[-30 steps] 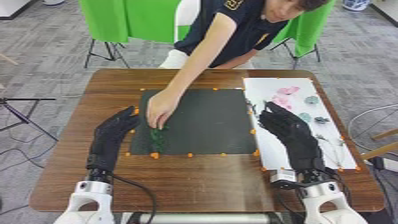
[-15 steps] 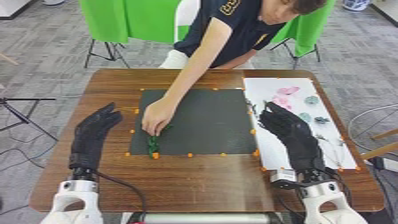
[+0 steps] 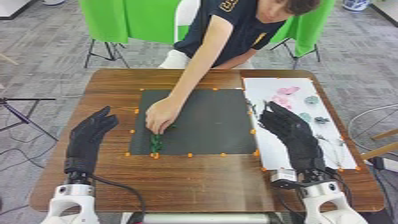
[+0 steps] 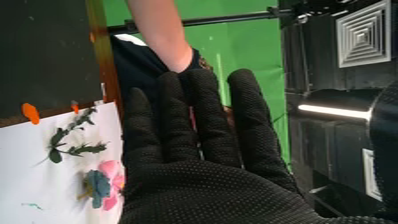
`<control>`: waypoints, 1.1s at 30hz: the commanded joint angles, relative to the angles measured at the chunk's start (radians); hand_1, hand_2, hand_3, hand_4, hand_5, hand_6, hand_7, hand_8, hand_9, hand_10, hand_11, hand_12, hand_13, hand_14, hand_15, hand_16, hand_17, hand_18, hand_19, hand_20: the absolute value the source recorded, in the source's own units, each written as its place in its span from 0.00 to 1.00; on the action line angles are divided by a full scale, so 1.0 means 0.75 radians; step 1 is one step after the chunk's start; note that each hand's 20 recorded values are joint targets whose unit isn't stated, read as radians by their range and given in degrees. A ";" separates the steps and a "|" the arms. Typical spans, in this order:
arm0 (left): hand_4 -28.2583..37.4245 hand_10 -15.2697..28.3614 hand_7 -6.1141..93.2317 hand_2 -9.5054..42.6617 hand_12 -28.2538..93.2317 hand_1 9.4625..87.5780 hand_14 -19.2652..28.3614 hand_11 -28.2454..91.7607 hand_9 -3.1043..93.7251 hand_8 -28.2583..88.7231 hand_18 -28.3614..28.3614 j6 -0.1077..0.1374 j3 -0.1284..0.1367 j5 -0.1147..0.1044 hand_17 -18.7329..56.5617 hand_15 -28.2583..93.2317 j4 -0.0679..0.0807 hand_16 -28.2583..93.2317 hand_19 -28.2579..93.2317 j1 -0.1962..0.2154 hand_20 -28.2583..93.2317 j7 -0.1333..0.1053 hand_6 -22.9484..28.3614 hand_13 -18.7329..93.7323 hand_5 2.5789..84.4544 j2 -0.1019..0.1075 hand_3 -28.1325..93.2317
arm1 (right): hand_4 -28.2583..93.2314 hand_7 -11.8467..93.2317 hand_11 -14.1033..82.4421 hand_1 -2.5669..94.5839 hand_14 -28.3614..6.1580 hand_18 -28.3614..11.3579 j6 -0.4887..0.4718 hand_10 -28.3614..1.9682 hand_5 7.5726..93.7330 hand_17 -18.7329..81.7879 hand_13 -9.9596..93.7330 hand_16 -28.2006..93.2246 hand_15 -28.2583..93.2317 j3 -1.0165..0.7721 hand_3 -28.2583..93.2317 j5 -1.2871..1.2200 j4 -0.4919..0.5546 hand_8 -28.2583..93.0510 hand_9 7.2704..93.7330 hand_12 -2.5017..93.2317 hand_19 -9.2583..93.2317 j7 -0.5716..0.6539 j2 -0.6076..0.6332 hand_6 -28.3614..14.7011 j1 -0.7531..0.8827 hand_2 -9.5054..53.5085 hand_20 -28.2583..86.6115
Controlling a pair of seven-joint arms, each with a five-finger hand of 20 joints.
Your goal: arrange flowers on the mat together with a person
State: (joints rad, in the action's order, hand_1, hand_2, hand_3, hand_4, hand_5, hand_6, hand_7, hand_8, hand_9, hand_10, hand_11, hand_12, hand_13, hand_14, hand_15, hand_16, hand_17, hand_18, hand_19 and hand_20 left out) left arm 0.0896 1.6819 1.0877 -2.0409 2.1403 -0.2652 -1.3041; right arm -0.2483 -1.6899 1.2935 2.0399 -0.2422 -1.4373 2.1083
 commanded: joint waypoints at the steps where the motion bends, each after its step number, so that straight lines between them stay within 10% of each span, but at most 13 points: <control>1: 0.11 0.66 0.18 0.17 0.34 0.19 0.77 0.37 0.51 0.19 0.72 -0.006 0.001 -0.007 0.33 0.33 0.009 0.26 0.32 0.020 0.38 0.004 0.54 0.50 0.53 -0.004 0.76 | 0.02 0.22 0.20 0.17 0.45 0.39 0.013 0.46 0.40 0.39 0.43 0.35 0.32 0.005 0.86 0.008 0.009 0.16 0.42 0.17 0.14 -0.016 0.002 0.59 0.008 0.00 0.47; 18: 0.11 0.67 0.18 0.17 0.34 0.19 0.77 0.37 0.51 0.19 0.72 -0.015 -0.026 0.001 0.32 0.33 0.013 0.26 0.31 0.000 0.38 -0.001 0.54 0.50 0.53 0.002 0.76 | 0.02 0.22 0.21 0.19 0.43 0.26 0.172 0.45 0.41 0.44 0.45 0.35 0.33 -0.040 0.85 0.144 0.049 0.16 0.44 0.19 0.24 -0.002 0.094 0.58 -0.073 0.00 0.51; 26: 0.11 0.67 0.17 0.17 0.34 0.20 0.77 0.37 0.51 0.19 0.72 -0.012 -0.033 0.002 0.32 0.33 0.008 0.26 0.31 0.005 0.38 0.007 0.54 0.50 0.54 0.010 0.76 | 0.00 0.30 0.42 0.34 0.44 0.31 0.593 0.41 0.51 0.54 0.64 0.42 0.45 -0.138 0.85 0.765 0.140 0.16 0.55 0.28 0.58 0.250 0.301 0.57 -0.085 0.00 0.62; 33: 0.11 0.67 0.17 0.17 0.34 0.20 0.77 0.37 0.51 0.19 0.72 0.000 -0.026 0.002 0.32 0.33 -0.002 0.26 0.31 0.019 0.38 0.012 0.55 0.50 0.54 0.018 0.76 | 0.00 0.30 0.45 0.41 0.44 0.25 0.406 0.42 0.62 0.58 0.73 0.43 0.61 -0.291 0.71 1.390 0.184 0.16 0.65 0.29 0.79 0.506 0.398 0.57 0.031 0.00 0.63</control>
State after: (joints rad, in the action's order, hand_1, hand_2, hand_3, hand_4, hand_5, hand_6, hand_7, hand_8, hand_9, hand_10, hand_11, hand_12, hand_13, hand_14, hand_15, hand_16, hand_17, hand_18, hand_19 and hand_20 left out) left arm 0.0870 1.6614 1.0888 -2.0398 2.1355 -0.2658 -1.2965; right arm 0.2189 -1.8016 1.8667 2.1523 0.0204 -1.2102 2.0504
